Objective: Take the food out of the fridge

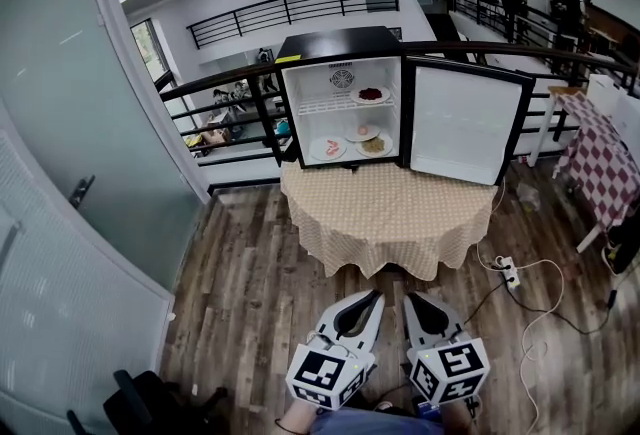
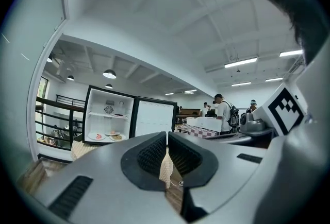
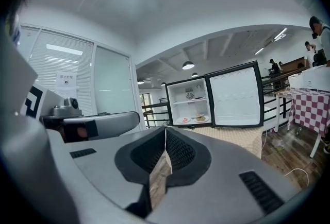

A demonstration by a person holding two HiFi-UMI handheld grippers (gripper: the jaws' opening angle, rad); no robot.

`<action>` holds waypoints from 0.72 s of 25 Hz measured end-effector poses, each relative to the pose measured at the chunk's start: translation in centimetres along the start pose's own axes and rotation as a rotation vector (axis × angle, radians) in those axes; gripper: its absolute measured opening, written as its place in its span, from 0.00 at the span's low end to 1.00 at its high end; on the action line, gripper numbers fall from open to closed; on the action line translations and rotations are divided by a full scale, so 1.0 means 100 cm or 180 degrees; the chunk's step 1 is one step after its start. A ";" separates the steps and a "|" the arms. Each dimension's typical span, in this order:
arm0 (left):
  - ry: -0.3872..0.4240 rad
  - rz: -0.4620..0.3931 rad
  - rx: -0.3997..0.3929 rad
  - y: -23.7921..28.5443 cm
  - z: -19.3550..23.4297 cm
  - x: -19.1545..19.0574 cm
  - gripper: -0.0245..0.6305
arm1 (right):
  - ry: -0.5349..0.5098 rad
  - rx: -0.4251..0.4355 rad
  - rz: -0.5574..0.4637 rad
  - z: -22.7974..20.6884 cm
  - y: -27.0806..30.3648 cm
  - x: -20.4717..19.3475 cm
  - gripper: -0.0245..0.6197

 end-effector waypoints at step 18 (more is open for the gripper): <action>0.0106 0.0189 -0.0098 0.058 0.031 0.001 0.07 | 0.0150 -0.0069 0.0059 -0.037 0.046 0.014 0.07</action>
Point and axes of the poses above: the fingertips, and each gripper's own axes: y forward along the fingers, z to its left, x out of its top, the point moved 6 cm from there along -y, backward along the fingers, and after that the axes turned 11 degrees about z, right-handed, at the moved point
